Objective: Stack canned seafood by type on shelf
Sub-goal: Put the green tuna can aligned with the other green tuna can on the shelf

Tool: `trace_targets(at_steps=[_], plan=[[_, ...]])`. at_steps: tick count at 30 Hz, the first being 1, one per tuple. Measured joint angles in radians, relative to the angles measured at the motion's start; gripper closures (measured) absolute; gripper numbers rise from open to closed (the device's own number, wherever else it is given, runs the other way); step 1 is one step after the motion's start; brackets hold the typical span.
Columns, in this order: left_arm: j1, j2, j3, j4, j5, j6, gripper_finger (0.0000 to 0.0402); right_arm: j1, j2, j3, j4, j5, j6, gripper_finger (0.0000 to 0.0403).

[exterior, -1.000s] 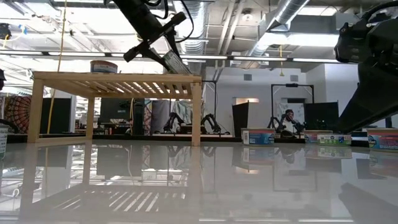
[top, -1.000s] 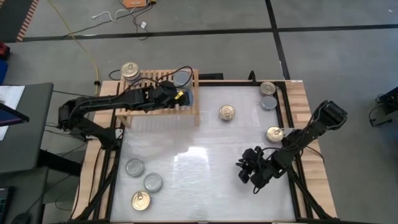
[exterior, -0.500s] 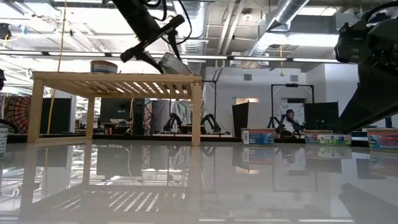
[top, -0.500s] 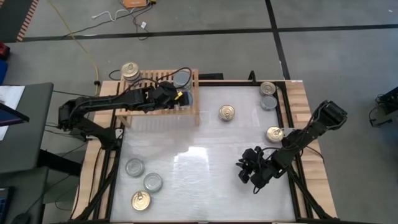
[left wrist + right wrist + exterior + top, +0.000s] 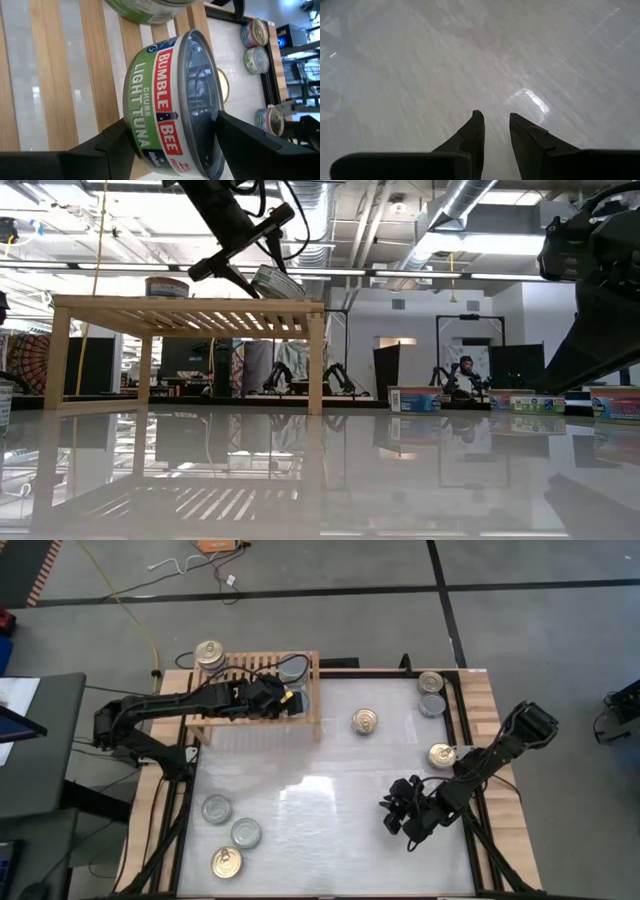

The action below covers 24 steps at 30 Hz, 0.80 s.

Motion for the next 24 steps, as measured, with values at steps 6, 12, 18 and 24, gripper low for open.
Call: trace_targets(at_steps=[6, 12, 18, 24], plan=[[0.0, 0.0, 0.06, -0.1, 0.042, -0.006, 0.015, 0.0, 0.0, 0.0, 0.0, 0.0, 0.0, 0.0284], [0.0, -0.001, 0.113, -0.22, 0.048, -0.02, 0.015, 0.0, 0.0, 0.0, 0.001, 0.0, 0.0, 0.0284], [0.0, 0.0, 0.113, -0.268, 0.071, -0.039, 0.015, 0.0, 0.0, 0.0, 0.004, -0.002, 0.0, 0.0284], [0.0, 0.0, 0.113, -0.266, 0.025, -0.019, 0.015, 0.0, 0.0, 0.0, 0.008, -0.008, 0.0, 0.0284]])
